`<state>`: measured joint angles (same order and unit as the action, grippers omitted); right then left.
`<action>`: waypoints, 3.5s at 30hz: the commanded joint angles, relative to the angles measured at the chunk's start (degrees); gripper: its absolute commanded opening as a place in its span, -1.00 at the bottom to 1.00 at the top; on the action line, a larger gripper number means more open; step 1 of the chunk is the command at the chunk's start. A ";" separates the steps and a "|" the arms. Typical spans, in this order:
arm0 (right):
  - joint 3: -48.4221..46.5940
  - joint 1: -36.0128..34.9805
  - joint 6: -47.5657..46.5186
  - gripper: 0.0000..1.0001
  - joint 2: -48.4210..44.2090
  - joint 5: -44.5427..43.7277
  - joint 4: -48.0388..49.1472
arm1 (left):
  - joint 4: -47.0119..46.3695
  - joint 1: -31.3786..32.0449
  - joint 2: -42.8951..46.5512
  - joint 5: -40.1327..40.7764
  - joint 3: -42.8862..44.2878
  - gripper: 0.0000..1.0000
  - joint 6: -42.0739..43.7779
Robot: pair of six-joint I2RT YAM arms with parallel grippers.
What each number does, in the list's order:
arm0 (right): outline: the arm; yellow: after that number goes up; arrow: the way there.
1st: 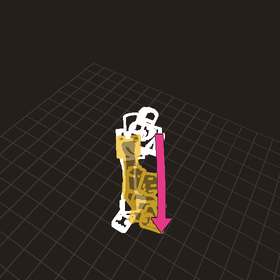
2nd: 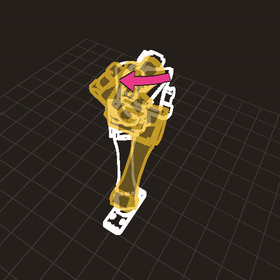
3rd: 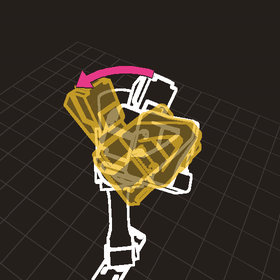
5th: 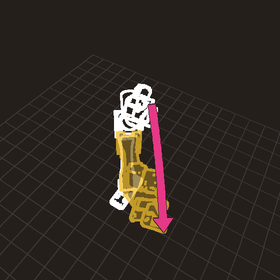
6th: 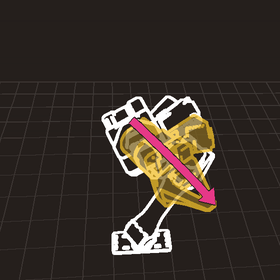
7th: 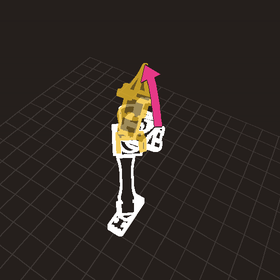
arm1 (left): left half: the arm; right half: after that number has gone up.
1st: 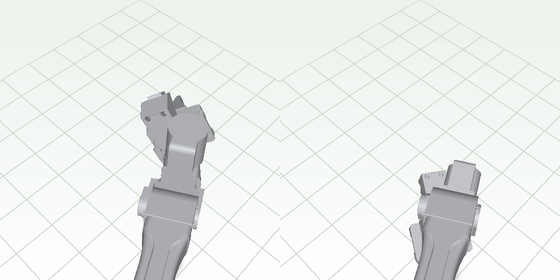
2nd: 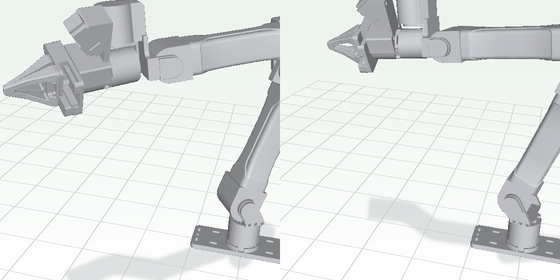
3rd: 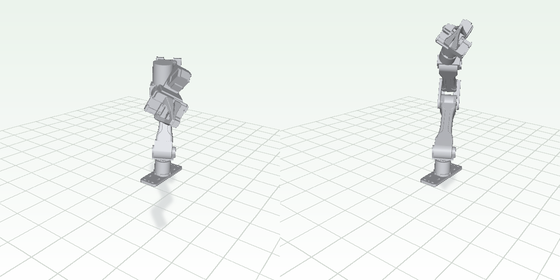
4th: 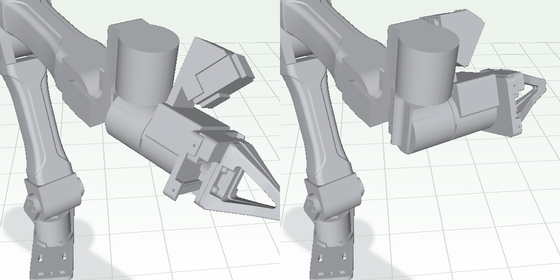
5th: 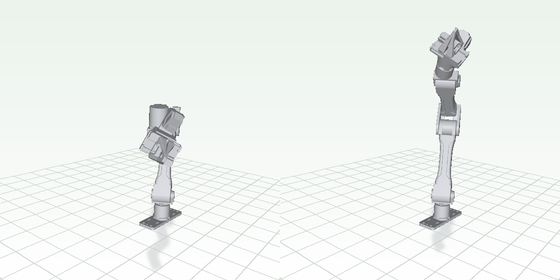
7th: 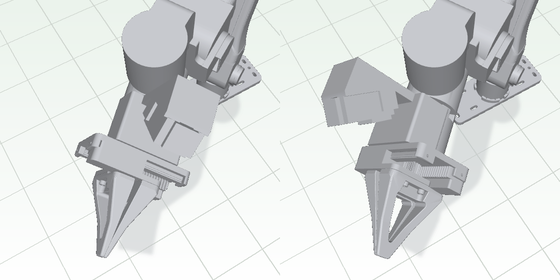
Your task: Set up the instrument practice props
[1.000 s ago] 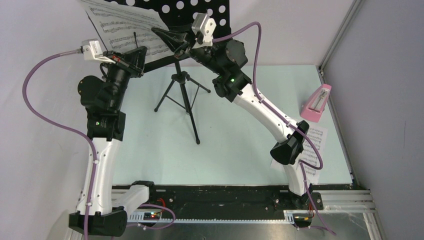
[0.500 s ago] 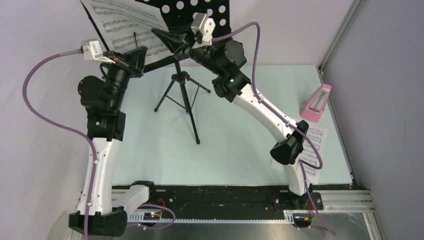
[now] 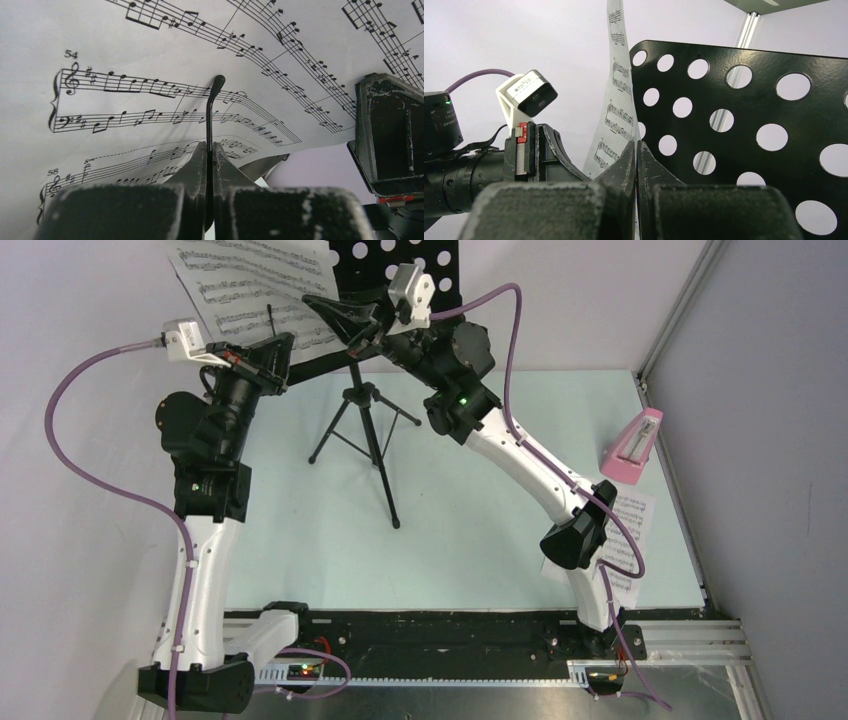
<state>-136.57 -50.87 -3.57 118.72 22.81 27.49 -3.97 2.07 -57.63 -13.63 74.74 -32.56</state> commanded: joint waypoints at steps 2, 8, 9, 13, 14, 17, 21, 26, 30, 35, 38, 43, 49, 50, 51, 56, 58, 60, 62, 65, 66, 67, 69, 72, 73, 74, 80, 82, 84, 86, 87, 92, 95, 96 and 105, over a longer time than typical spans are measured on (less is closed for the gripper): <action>-0.74 -0.11 0.89 -0.99 0.68 -0.32 2.59 | 1.55 -0.23 0.89 -0.79 -0.77 -0.99 -0.57; -0.68 -0.56 -0.73 -1.00 0.64 1.21 1.00 | 1.57 -0.22 1.05 -0.71 -1.12 -0.99 -0.67; -0.57 -0.59 -0.93 -1.00 0.64 1.42 0.46 | 1.57 -0.22 1.08 -0.70 -1.21 -0.99 -0.67; -0.34 -0.64 -1.42 -1.00 0.64 1.90 -0.01 | 1.51 -0.23 1.22 -0.68 -1.32 -0.99 -0.67; -0.35 -0.70 -1.47 -1.00 0.64 1.83 -0.07 | 1.51 -0.24 1.25 -0.69 -1.34 -0.99 -0.67; -0.36 -0.75 -1.44 -1.00 0.64 1.81 -0.02 | 1.56 -0.22 1.31 -0.61 -1.55 -0.99 -0.67; -0.36 -0.79 -0.85 -0.95 0.73 1.30 0.20 | 1.57 -0.22 1.38 -0.53 -1.66 -0.99 -0.67; -1.07 -0.64 0.73 -0.13 0.57 -0.11 -0.40 | 1.51 -0.22 1.99 -1.47 -1.54 -0.68 -0.10; -1.06 -0.53 1.57 0.19 0.56 -0.74 -0.25 | 1.70 -0.22 2.94 -0.68 -1.89 -0.55 0.51; -1.33 -0.50 2.53 0.45 0.19 -1.78 0.11 | 2.19 -0.22 3.42 -0.43 -2.20 -0.20 0.52; -1.53 -0.36 2.76 0.57 -0.51 -3.08 -0.57 | 2.87 -0.22 4.19 -0.36 -1.91 -0.03 0.64; -1.61 0.11 4.98 0.62 -2.24 -6.91 -2.24 | 3.53 -0.23 5.98 -0.55 -1.88 0.17 1.15; 1.85 0.98 6.93 0.63 -5.59 -11.83 -1.07 | 5.70 -0.23 9.09 -0.52 -4.13 0.34 0.56; 2.37 1.05 7.19 0.63 -6.48 -12.70 -0.62 | 5.62 -0.22 9.36 -0.59 -4.92 0.36 0.34; 3.49 1.26 7.69 0.63 -6.96 -13.14 -0.52 | 5.68 -0.22 10.14 -0.61 -5.34 0.37 -0.11; 4.19 2.69 11.80 0.56 -10.43 -18.08 -4.43 | 7.40 -0.22 12.36 1.25 -6.70 0.45 -0.33; 4.38 3.97 14.93 0.49 -11.69 -19.72 -6.48 | 8.31 -0.22 13.31 2.11 -6.82 0.47 -0.09; 5.24 5.07 18.41 0.42 -13.14 -21.66 -8.70 | 8.66 -0.22 14.05 1.85 -7.18 0.47 -0.07; 7.04 6.48 20.31 0.37 -15.21 -23.52 -10.78 | 8.71 -0.22 14.77 0.22 -7.75 0.48 0.02; 11.47 8.44 23.12 0.34 -21.03 -26.54 -15.35 | 8.54 -0.19 15.24 -5.99 -8.98 0.49 1.44; 14.07 9.81 24.59 0.35 -22.41 -26.61 -16.63 | 8.14 -0.16 15.43 -9.56 -9.34 0.49 2.61; 15.25 10.52 25.33 0.34 -25.12 -27.05 -19.87 | 7.94 -0.07 15.52 -11.24 -10.13 0.50 3.21; 19.17 12.76 27.21 0.35 -29.13 -28.10 -24.75 | 7.21 0.30 15.89 -15.69 -11.08 0.51 4.66; 26.99 15.76 27.56 0.37 -36.02 -31.75 -30.82 | 5.82 1.31 16.15 -23.36 -12.04 0.52 7.46; 28.61 16.26 27.70 0.37 -37.29 -32.99 -33.64 | 5.68 2.10 16.23 -24.51 -12.66 0.53 8.01; 31.86 17.17 28.15 0.37 -39.93 -36.14 -35.09 | 5.47 2.52 16.36 -26.18 -13.03 0.53 9.06; 51.80 25.60 36.51 0.35 -51.77 -43.31 -46.98 | 5.15 11.18 15.11 -26.11 -16.21 0.57 13.27; 58.56 30.68 41.33 0.39 -54.71 -43.16 -51.96 | 5.16 15.53 13.35 -23.47 -17.23 0.57 14.17; 63.86 35.13 43.89 0.53 -56.29 -43.39 -57.02 | 5.10 21.62 10.87 -20.87 -17.98 0.58 15.18; 68.31 38.94 44.79 0.62 -57.10 -43.69 -60.35 | 4.77 26.04 7.66 -18.84 -17.96 0.57 15.88; 71.15 40.79 44.99 0.64 -57.24 -44.24 -61.91 | 4.45 27.28 5.17 -18.24 -17.88 0.57 15.93; 79.64 48.73 46.81 0.77 -54.62 -39.11 -64.78 | 4.32 34.28 -4.50 -16.53 -16.05 0.57 15.55; 83.13 53.08 48.20 0.84 -50.12 -40.10 -67.49 | 4.29 36.10 -11.63 -14.85 -15.00 0.57 15.45; 83.57 54.00 48.34 0.84 -49.31 -40.51 -68.40 | 4.26 36.79 -12.99 -14.41 -14.28 0.57 15.56; 89.25 67.30 47.93 0.91 -42.17 -38.85 -66.77 | 4.51 39.63 -32.66 -13.01 -7.41 0.52 13.26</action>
<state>-47.94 13.58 43.48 74.59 -16.56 -39.64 1.72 40.56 -86.04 -27.35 63.66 -18.55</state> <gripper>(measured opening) 0.952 0.767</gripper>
